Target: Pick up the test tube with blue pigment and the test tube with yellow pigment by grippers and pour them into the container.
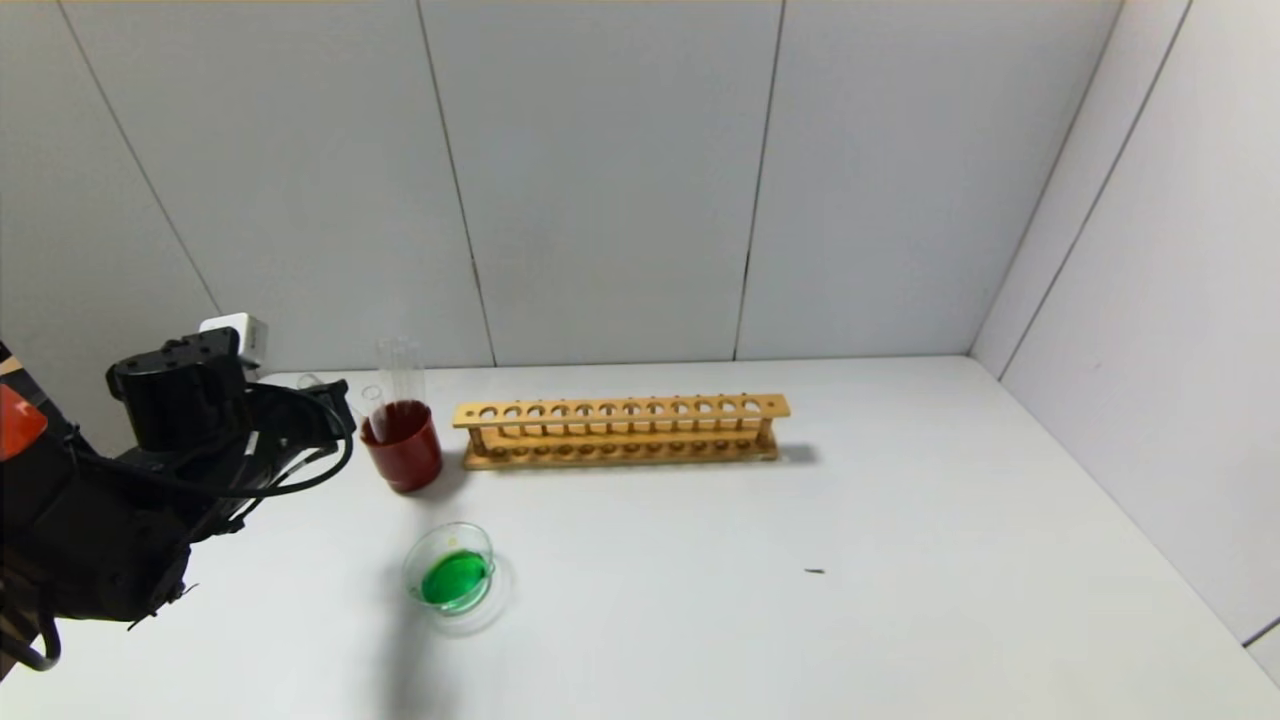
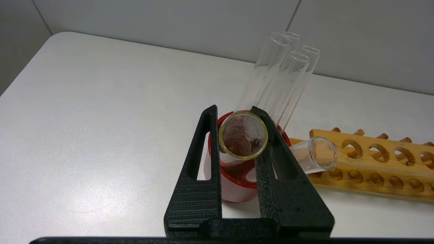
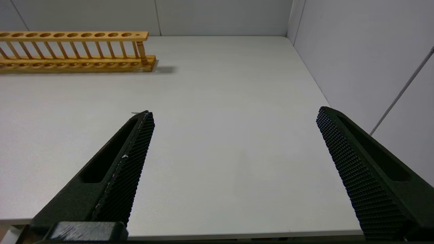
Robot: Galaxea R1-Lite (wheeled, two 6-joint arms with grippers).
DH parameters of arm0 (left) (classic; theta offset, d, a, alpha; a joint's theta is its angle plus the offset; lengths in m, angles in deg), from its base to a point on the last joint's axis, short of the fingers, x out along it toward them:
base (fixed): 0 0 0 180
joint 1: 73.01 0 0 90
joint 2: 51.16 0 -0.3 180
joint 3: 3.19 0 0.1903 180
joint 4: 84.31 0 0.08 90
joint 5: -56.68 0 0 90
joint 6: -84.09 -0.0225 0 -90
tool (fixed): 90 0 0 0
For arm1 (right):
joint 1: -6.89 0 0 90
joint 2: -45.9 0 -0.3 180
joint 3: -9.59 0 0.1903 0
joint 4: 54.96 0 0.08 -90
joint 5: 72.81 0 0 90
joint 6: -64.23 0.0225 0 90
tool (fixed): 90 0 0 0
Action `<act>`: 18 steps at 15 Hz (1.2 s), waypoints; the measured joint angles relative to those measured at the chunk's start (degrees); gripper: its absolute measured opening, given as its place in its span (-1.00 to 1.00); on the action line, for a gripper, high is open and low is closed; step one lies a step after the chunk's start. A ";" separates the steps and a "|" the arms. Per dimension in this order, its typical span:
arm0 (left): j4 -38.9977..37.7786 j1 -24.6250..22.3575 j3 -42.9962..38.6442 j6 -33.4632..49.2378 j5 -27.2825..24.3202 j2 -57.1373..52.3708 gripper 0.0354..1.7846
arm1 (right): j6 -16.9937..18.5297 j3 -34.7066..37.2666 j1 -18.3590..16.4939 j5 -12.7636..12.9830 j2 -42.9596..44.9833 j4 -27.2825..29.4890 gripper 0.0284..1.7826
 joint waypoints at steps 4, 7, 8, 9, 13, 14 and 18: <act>-3.86 0.00 0.02 -0.04 0.00 2.04 -0.66 | 0.00 0.00 0.00 0.00 0.00 0.00 0.96; -4.22 0.00 0.13 -0.09 0.02 3.19 -0.64 | 0.00 0.00 0.00 0.02 0.00 0.00 0.96; -4.27 0.00 0.16 -0.09 0.02 3.34 -0.60 | 0.00 0.00 0.00 0.02 0.00 0.00 0.96; -4.24 0.00 0.18 -0.11 0.02 3.45 -0.53 | 0.00 0.00 0.00 0.00 0.00 0.00 0.96; -4.39 0.00 0.21 -0.20 -0.20 3.78 0.11 | 0.00 0.00 0.00 0.00 0.00 0.00 0.96; -4.58 0.00 0.22 -0.17 -0.26 3.80 0.31 | 0.00 0.00 0.00 0.00 0.00 0.00 0.96; -4.72 0.00 0.22 -0.09 -0.23 3.56 0.85 | 0.00 0.00 0.00 0.00 0.00 0.00 0.96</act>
